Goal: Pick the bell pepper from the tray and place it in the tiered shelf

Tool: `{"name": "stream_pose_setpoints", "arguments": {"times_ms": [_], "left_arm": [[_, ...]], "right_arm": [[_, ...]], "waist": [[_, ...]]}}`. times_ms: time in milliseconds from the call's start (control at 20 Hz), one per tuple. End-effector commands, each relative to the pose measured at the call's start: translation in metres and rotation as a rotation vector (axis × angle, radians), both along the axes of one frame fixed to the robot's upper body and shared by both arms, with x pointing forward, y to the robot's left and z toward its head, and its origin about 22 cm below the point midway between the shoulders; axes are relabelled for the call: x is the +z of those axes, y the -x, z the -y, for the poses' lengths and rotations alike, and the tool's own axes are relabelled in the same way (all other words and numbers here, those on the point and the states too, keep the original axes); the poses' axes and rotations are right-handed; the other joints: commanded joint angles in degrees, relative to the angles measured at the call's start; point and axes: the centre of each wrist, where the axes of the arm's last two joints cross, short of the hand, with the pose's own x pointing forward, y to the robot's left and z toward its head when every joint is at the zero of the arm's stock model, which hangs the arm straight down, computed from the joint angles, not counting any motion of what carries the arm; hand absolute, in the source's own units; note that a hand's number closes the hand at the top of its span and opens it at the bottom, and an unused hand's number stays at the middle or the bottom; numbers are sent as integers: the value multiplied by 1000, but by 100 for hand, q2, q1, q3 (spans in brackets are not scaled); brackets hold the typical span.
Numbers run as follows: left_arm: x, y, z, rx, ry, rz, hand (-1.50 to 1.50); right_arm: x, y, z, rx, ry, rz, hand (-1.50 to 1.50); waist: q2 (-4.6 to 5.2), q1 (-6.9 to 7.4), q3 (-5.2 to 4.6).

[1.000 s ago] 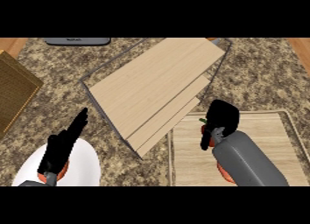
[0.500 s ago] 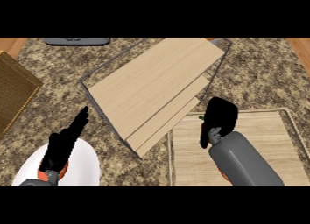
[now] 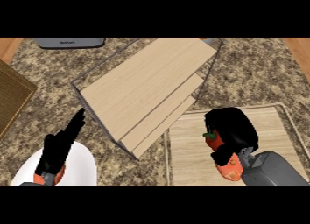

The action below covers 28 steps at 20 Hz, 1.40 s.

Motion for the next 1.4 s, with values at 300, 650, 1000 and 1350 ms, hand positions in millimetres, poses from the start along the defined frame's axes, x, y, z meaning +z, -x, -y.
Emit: {"name": "stream_pose_setpoints", "arguments": {"times_ms": [300, 650, 1000, 1350], "left_arm": [[3, -2, -6, 14, 4, 10, 0], [8, -20, 19, -31, 9, 5, 0], [8, -23, 10, -45, -5, 20, 0], [5, -3, 2, -47, -4, 20, 0]], "right_arm": [[109, 45, 76, 170, -292, 318, 150], [170, 39, 79, 119, -494, 392, 150], [234, -13, 60, 61, -479, 441, 150], [239, -66, 8, 45, -469, 419, 150]], "waist": [[16, -60, -5], [61, 164, -9], [85, 276, -15], [71, 296, -10]]}}
